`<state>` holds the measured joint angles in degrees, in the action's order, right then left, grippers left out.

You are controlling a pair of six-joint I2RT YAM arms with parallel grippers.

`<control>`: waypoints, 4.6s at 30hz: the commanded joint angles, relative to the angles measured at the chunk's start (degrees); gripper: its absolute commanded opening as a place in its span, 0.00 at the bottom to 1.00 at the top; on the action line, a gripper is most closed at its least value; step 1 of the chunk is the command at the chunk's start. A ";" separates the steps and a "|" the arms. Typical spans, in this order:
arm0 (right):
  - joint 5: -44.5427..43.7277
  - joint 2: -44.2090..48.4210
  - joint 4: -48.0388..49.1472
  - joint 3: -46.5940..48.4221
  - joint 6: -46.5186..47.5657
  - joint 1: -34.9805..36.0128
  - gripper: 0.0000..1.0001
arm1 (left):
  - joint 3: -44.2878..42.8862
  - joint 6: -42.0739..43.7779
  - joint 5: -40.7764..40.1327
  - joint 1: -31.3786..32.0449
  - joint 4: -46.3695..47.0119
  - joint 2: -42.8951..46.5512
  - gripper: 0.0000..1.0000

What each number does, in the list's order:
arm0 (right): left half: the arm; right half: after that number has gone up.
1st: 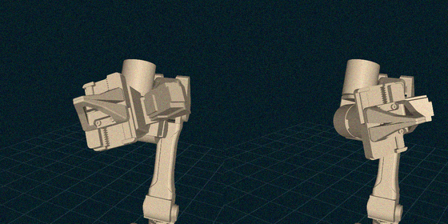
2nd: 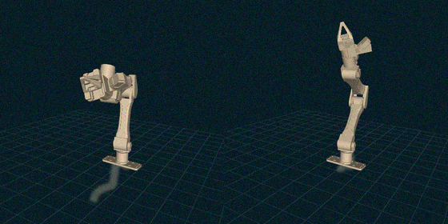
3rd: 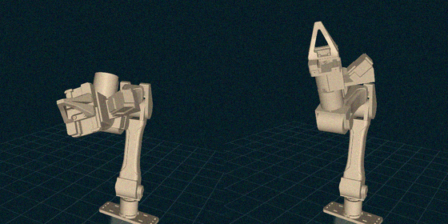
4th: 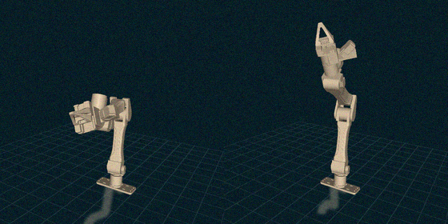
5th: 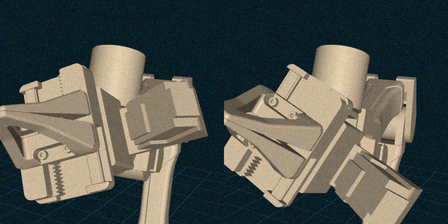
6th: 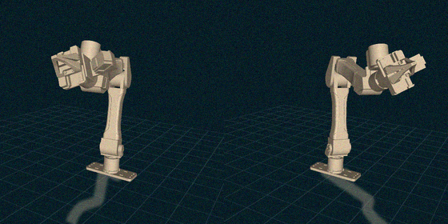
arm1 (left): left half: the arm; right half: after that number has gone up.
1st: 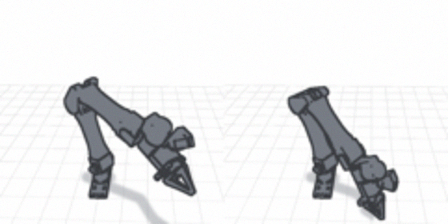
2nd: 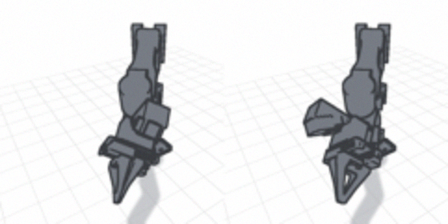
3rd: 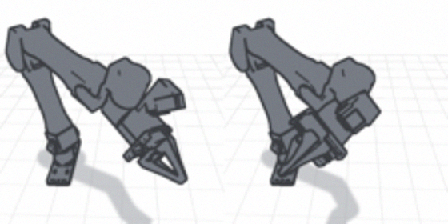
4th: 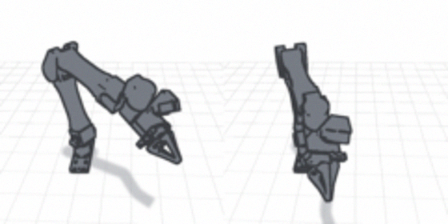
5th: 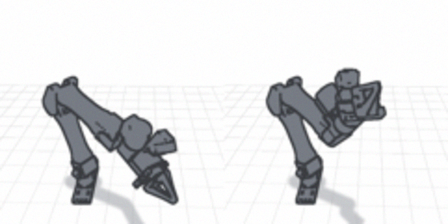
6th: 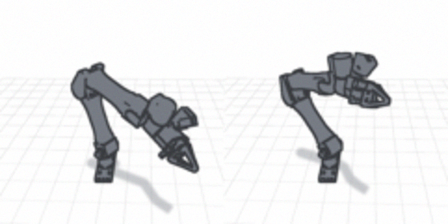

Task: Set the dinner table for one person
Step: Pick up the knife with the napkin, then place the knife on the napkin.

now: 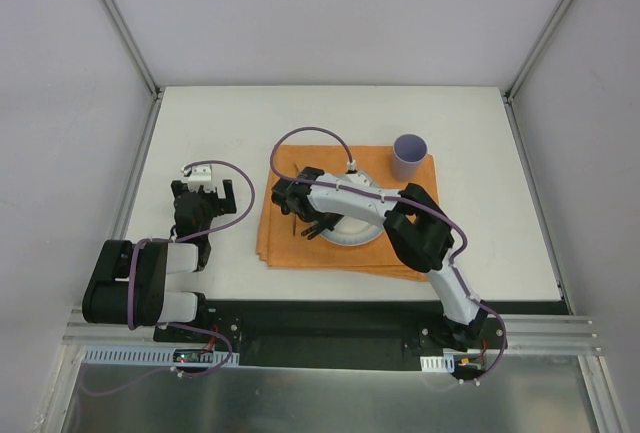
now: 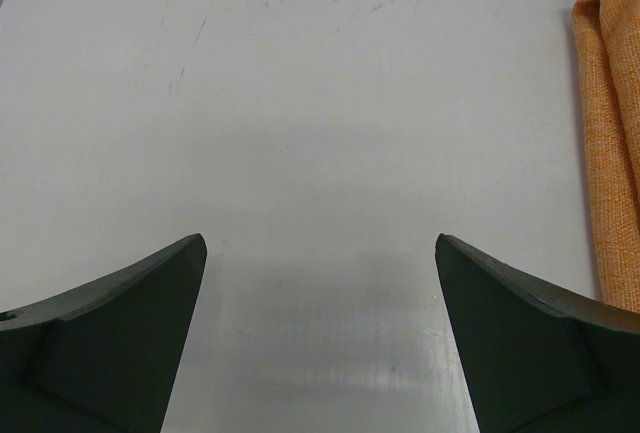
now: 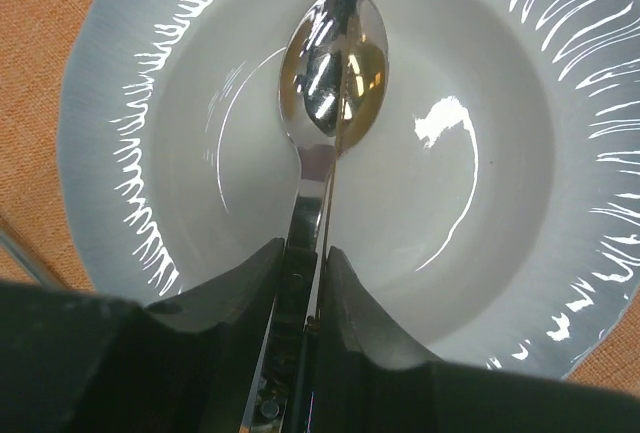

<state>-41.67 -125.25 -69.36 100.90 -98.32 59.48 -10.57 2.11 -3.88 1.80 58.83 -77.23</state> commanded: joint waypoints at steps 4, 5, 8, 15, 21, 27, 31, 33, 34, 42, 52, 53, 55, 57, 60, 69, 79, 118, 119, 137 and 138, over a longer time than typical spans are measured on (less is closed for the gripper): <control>-2.10 1.15 -0.16 -0.27 2.26 -0.16 0.07 | -0.68 -0.88 1.24 -0.31 2.78 0.94 0.99; -2.01 2.11 0.28 -0.44 3.04 -0.16 0.01 | -0.68 -0.88 1.24 -0.31 2.78 0.94 0.99; -2.89 4.39 1.86 -1.85 5.42 -0.07 0.01 | -0.68 -0.88 1.24 -0.31 2.78 0.94 0.99; -6.23 9.57 -2.26 -0.97 9.20 -0.16 0.01 | -0.68 -0.88 1.24 -0.31 2.96 0.94 0.99; -8.25 13.89 -5.78 -1.32 13.41 -0.07 0.01 | -0.68 -0.88 1.24 -0.31 2.87 0.94 0.99; -6.15 19.33 -3.61 -4.91 26.91 -0.16 0.01 | -0.60 -0.88 1.24 -0.31 2.78 0.94 0.99; 0.08 23.99 -1.30 -7.12 40.82 0.37 0.01 | -0.68 -0.88 1.24 -0.31 2.87 0.94 0.99; 1.50 25.66 -1.30 -8.87 48.35 0.81 0.01 | -0.68 -0.88 1.24 -0.31 2.78 0.86 0.99; 3.24 26.72 -1.56 -9.75 50.49 0.98 0.01 | -0.68 -0.88 1.24 -0.31 2.87 0.94 0.99; 17.84 36.30 -1.99 -15.74 68.52 0.55 0.01 | -0.68 -0.88 1.24 -0.31 2.87 0.94 0.99; 11.90 48.33 -2.81 -27.76 73.45 2.92 0.01 | -0.68 -0.88 1.24 -0.31 2.87 0.85 1.00; 11.01 49.83 -0.18 -29.52 73.54 2.83 0.01 | -0.68 -0.88 1.24 -0.31 2.87 0.85 0.99; 9.07 54.73 3.07 -34.79 73.45 2.22 0.01 | -0.68 -0.88 1.24 -0.31 2.78 0.94 0.99; 9.06 57.74 8.52 -39.70 73.45 0.73 0.01 | -0.68 -0.97 1.24 -0.31 2.78 0.94 0.99; 9.76 61.35 13.54 -44.02 73.28 -1.55 0.01 | -0.68 -0.88 1.24 -0.31 2.87 0.94 0.99; 19.49 66.62 29.62 -53.35 77.23 -8.84 0.01 | -0.68 -0.88 1.24 -0.31 2.87 0.94 0.99; 22.51 64.70 33.50 -54.06 81.80 -20.45 0.01 | -0.68 -0.88 1.24 -0.31 2.87 0.86 0.99; 35.08 40.70 43.70 -42.19 91.91 -33.03 0.01 | -0.68 -0.88 1.24 -0.31 2.87 0.94 0.99; 34.90 40.61 43.70 -42.54 91.73 -33.03 0.01 | -0.68 -0.88 1.24 -0.31 2.87 0.86 0.99; 26.90 37.37 43.08 -45.00 91.56 -35.23 0.01 | -0.68 -0.88 1.24 -0.31 2.87 0.94 0.99; 26.99 36.84 43.17 -44.83 91.64 -35.40 0.01 | -0.68 -0.88 1.24 -0.31 2.87 0.86 0.99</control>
<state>-13.69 -87.02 -26.79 56.18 -7.35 24.67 -10.57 2.11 -3.88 1.80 58.87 -77.23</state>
